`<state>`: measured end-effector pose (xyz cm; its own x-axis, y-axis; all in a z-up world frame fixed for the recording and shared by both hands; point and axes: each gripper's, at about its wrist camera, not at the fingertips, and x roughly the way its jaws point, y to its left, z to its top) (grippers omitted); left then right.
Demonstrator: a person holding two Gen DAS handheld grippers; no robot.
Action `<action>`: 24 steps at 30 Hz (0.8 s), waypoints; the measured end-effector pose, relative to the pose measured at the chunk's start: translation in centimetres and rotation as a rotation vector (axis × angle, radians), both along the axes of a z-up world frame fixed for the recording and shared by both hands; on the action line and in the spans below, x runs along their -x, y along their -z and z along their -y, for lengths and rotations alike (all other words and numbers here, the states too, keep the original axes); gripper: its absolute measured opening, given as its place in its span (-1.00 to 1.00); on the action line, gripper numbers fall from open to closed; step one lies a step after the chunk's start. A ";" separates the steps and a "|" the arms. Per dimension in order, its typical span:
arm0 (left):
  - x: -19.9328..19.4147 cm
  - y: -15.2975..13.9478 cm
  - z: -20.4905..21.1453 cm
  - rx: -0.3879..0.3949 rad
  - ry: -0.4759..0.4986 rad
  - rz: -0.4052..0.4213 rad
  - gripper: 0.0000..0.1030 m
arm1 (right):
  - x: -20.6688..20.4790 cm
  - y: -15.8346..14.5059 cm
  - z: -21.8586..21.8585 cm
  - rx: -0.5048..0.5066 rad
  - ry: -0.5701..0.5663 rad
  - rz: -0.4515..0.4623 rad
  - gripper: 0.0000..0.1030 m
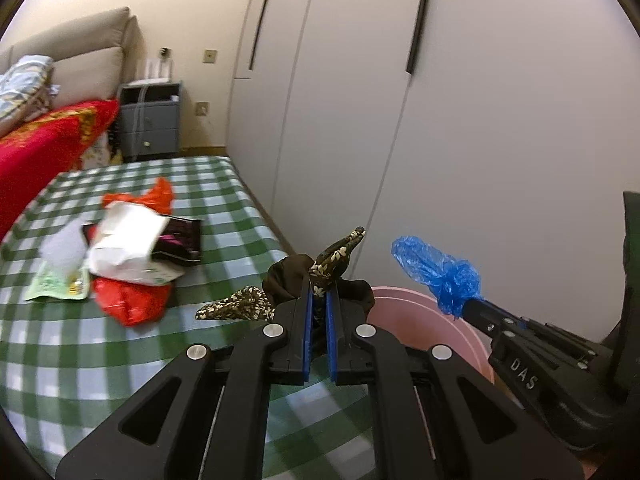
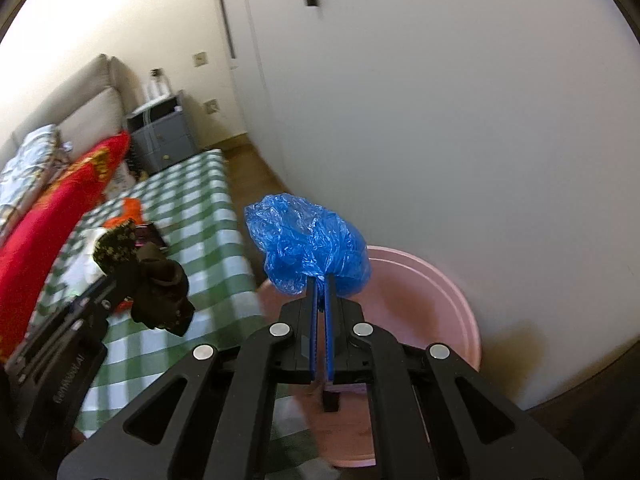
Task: Collect trash
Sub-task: 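Lift the floral cloth and blue bag and carry both over the pink basin, then open both tools to drop the cloth and blue bag into the basin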
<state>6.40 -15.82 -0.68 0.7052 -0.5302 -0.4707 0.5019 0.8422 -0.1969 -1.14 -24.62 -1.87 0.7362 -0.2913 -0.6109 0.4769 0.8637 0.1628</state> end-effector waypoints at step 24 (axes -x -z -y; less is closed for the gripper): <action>-4.9 2.8 7.2 0.014 0.241 -0.065 -0.73 | -2.4 4.2 4.4 -0.054 0.265 -0.101 -0.85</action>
<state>11.31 -23.01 -3.44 0.5262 -0.6861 -0.5023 0.6740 0.6967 -0.2456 1.31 -28.99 -6.03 0.5737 -0.4303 -0.6969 0.7008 0.6983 0.1458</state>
